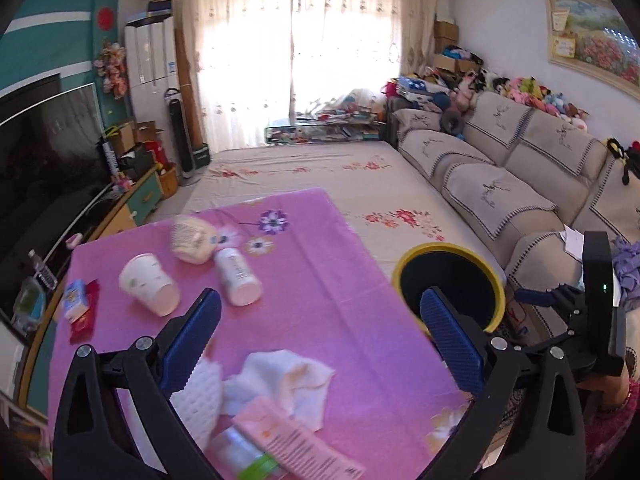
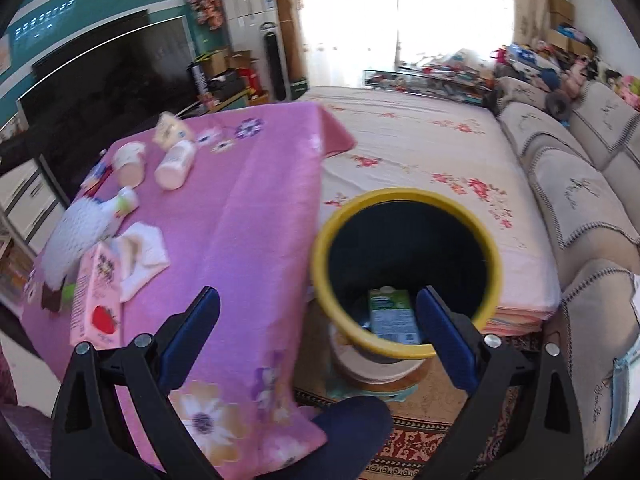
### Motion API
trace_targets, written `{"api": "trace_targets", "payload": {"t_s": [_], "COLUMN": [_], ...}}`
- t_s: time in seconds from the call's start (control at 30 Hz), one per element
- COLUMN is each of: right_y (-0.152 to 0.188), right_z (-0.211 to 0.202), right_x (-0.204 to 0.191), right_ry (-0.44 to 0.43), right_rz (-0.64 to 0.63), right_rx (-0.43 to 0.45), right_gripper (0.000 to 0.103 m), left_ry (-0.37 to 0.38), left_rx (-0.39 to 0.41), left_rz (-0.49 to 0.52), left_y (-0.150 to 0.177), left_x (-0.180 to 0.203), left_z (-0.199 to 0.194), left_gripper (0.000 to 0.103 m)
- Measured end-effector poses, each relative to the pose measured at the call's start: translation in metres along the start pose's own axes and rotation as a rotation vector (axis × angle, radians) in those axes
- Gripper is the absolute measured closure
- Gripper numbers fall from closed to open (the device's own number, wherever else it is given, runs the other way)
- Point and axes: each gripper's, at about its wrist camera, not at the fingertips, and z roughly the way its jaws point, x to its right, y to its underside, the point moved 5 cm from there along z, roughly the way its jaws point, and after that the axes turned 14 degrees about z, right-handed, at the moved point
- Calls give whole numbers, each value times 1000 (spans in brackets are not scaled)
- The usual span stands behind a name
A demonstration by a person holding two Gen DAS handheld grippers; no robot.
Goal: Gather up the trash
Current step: 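Grasp the pink milk carton with the right gripper, then carry the milk carton over the bin and open the right gripper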
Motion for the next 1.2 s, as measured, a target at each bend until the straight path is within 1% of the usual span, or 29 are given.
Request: {"api": "trace_targets", "payload": {"t_s": [0.1,0.17,0.23,0.27,0.33,0.4,0.47,0.53,0.57,0.6,0.73,0.77,0.8,0.83,0.97,1.2], "right_y": [23,36,47,52,63,74,81,87,88,90,94,93,93,92,90,76], "right_z": [7,6,4,4,7,14,24,32,37,40,50,51,51,51,46,14], "right_x": [-64,-102,-132,-146,-168,-179,-180,-178,-177,-177,-177,-176,-176,-175,-171,-160], "right_ry": [-136,-214,-266,-285,-291,-261,-229,-200,-191,-187,-160,-160,-158,-152,-166,-200], "right_rz": [-94,-140,-181,-201,-236,-283,-296,-293,-292,-292,-301,-299,-299,-301,-293,-264], "right_rx": [-57,-78,-84,-87,-95,-111,-125,-136,-144,-148,-146,-144,-141,-134,-127,-60], "right_gripper": [9,12,13,15,19,30,30,30,31,35,38,46,59,65,66,66], "left_ry": [-104,-143,-169,-180,-188,-179,-174,-163,-157,-152,-135,-133,-133,-132,-135,-124], "left_rx": [-21,-39,-59,-67,-78,-80,-83,-89,-91,-93,-102,-101,-100,-98,-97,-95], "left_rz": [-58,-105,-150,-171,-212,-241,-255,-256,-254,-253,-258,-256,-254,-251,-246,-228], "left_y": [35,58,81,90,108,123,133,136,139,140,143,144,144,144,142,138], "left_x": [-48,-73,-92,-99,-112,-121,-122,-114,-113,-112,-106,-105,-102,-100,-99,-91], "left_z": [-28,-40,-47,-49,-53,-57,-58,-57,-56,-55,-50,-49,-50,-50,-49,-45], "left_gripper": [5,5,5,5,5,5,5,5,5,5,5,5,5,5,5,5]}}
